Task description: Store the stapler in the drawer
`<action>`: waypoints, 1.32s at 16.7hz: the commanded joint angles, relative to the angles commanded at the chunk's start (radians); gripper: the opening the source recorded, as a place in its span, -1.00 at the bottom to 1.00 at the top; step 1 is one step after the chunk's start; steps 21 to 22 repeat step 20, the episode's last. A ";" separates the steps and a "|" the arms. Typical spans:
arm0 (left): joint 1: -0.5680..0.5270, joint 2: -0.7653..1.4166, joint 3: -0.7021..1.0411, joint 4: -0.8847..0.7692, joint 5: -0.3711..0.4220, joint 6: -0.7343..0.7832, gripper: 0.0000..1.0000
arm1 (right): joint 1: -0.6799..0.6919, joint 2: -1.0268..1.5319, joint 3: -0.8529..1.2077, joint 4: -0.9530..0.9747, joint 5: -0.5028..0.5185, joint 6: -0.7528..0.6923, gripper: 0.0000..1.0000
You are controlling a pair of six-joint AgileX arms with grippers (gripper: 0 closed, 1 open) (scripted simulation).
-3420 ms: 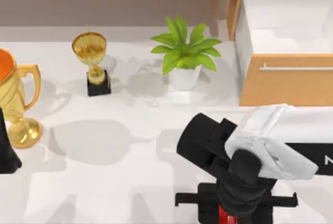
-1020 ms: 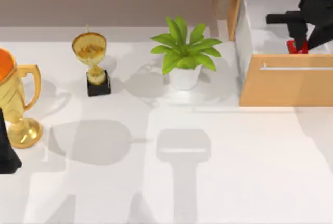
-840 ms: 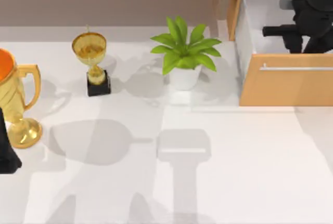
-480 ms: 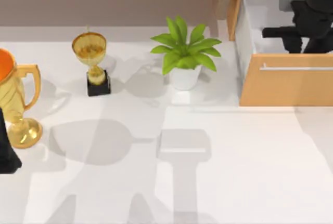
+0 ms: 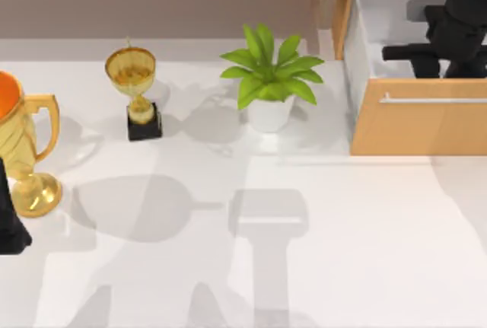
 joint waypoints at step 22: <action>0.000 0.000 0.000 0.000 0.000 0.000 1.00 | 0.000 0.000 0.000 0.000 0.000 0.000 1.00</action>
